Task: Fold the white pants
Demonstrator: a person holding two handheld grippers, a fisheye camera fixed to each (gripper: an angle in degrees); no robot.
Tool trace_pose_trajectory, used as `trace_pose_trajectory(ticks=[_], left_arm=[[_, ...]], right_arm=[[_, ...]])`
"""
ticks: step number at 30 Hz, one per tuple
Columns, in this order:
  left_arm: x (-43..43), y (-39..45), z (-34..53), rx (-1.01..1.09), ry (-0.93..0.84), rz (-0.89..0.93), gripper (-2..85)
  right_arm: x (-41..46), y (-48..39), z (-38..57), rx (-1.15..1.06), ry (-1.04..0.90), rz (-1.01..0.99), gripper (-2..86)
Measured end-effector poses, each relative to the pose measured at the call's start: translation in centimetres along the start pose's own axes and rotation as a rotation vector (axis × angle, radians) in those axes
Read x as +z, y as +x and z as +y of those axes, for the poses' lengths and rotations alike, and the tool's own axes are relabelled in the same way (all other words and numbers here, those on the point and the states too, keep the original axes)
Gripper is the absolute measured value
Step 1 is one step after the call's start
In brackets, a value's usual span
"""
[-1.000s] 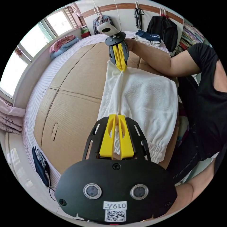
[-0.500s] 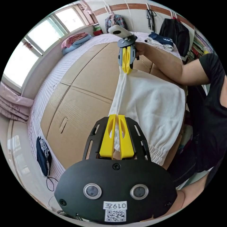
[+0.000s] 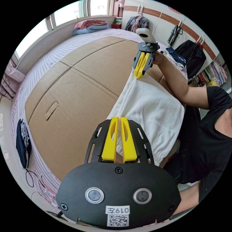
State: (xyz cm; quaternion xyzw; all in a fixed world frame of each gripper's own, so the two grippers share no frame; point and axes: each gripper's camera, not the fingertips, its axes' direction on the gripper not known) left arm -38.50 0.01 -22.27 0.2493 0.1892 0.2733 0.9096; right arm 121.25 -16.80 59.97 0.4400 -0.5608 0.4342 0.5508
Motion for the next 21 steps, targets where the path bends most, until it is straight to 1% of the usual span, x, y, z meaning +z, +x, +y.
trace_pose_trajectory(ticks=[3,7,11,13,14,18,21], left_arm=[[0.8,-0.6,0.2,-0.006,-0.022,0.016,0.9],[1.0,-1.6,0.7,-0.046,-0.017,0.004,1.7],[-0.5,-3.4,3.1,-0.132,0.083,0.018,3.2],[-1.2,-4.5,4.6,-0.183,0.131,0.032,4.0],[-1.5,-5.0,5.4,-0.195,0.161,0.067,4.8],[-1.0,-5.6,5.6,-0.148,0.181,0.196,7.3],[0.1,-5.0,3.3,-0.073,0.156,0.171,7.5]], right_arm=[[0.9,0.6,-0.3,0.03,-0.047,-0.027,0.3],[0.4,0.9,-0.5,0.05,-0.026,-0.037,3.6],[-2.0,0.4,0.4,0.03,0.084,-0.053,4.6],[-3.0,0.0,1.1,0.03,0.106,-0.03,4.6],[-3.5,-0.2,1.8,0.033,0.112,-0.018,5.4],[-4.6,-0.5,3.2,0.037,0.132,-0.018,10.3],[-4.6,-0.5,3.7,0.037,0.119,0.014,10.6]])
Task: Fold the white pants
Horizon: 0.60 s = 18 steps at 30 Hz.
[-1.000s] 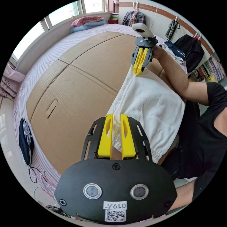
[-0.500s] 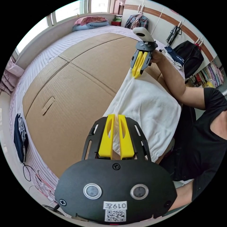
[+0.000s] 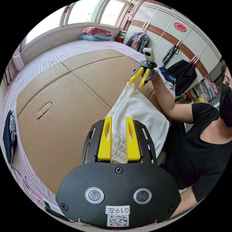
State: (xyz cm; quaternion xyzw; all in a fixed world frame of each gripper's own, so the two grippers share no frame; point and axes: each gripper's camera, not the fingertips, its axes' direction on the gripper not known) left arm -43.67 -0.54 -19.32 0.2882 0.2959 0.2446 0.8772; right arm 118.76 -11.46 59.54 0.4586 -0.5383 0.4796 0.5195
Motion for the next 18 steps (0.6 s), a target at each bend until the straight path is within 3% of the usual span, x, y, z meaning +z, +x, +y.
trace_pose_trajectory(ticks=[10,13,18], left_arm=[[6.2,-0.6,-3.0,0.1,-0.186,-0.009,5.0],[6.1,-1.3,-2.0,0.085,-0.184,0.015,3.5],[3.8,-2.4,1.1,0.0,-0.151,-0.036,3.8]], right_arm=[[2.3,0.9,0.2,-0.047,-0.085,0.015,6.7],[3.6,2.1,0.0,-0.022,-0.131,0.035,0.9],[3.6,3.4,0.8,-0.001,-0.111,0.048,-0.1]])
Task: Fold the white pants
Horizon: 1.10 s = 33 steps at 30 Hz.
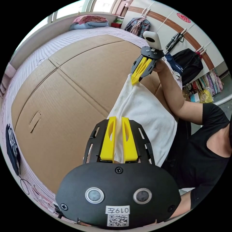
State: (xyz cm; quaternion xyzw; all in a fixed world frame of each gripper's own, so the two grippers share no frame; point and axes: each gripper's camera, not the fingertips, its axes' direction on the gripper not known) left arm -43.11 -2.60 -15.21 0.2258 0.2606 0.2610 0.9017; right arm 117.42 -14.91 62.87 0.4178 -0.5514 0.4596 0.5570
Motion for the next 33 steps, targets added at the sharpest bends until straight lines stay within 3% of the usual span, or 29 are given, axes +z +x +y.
trace_pose_trajectory(ticks=[6,11,19,25,27,30,33], left_arm=[[-4.9,-1.8,10.1,-0.249,0.183,-0.06,9.5],[-4.3,-3.9,16.4,-0.462,0.172,-0.059,11.9],[-3.2,-2.3,20.5,-0.497,0.172,-0.102,11.4],[-2.8,-5.8,22.8,-0.566,0.227,0.045,13.6],[-2.2,-6.7,23.7,-0.548,0.249,0.175,13.9],[-1.1,-8.1,24.2,-0.57,0.222,0.218,14.1],[-0.4,-9.1,24.5,-0.566,0.222,0.277,13.9]], right_arm=[[-1.6,0.2,0.5,-0.082,0.161,-0.046,3.7],[-0.3,0.6,-1.0,-0.155,0.206,-0.081,5.6],[2.3,3.4,-1.5,-0.14,0.178,-0.091,4.8],[4.8,5.6,-2.4,-0.139,0.167,-0.173,6.3],[6.3,6.2,-3.0,-0.13,0.115,-0.199,7.5],[9.0,7.5,-3.3,-0.106,0.001,-0.176,8.1],[9.3,9.2,-2.4,-0.074,0.016,-0.195,8.2]])
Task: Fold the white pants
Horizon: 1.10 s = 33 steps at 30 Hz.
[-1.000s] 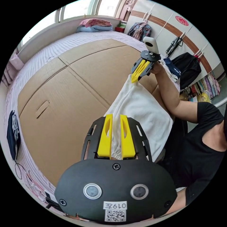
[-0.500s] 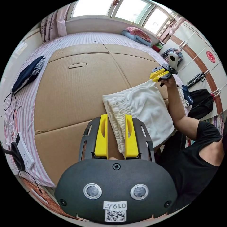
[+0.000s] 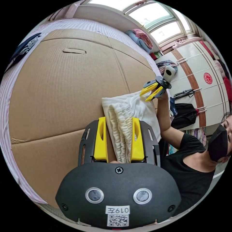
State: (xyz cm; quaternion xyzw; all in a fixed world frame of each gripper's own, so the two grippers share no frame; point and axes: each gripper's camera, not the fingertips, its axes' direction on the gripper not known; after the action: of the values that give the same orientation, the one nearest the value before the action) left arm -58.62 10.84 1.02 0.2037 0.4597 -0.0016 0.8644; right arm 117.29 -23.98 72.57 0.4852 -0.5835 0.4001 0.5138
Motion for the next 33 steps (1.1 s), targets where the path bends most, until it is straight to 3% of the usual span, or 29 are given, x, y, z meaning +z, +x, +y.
trace_pose_trajectory(ticks=[7,18,23,29,33], left_arm=[[-0.3,0.0,1.1,0.057,0.015,-0.023,12.2],[0.2,7.1,4.3,0.331,0.101,-0.45,10.1],[0.9,8.0,4.2,0.396,0.094,-0.544,9.5],[-0.2,4.9,1.2,0.352,0.113,-0.422,11.9],[-0.5,1.6,-1.5,0.406,0.066,-0.144,12.8]], right_arm=[[0.0,2.7,2.3,0.045,0.019,0.022,7.8],[4.1,3.3,3.0,0.004,-0.089,0.07,7.8],[4.7,3.1,4.9,-0.034,-0.094,0.066,2.5],[4.4,0.8,7.3,-0.155,-0.058,0.082,0.9],[3.8,-0.4,9.2,-0.225,-0.008,0.063,0.7]])
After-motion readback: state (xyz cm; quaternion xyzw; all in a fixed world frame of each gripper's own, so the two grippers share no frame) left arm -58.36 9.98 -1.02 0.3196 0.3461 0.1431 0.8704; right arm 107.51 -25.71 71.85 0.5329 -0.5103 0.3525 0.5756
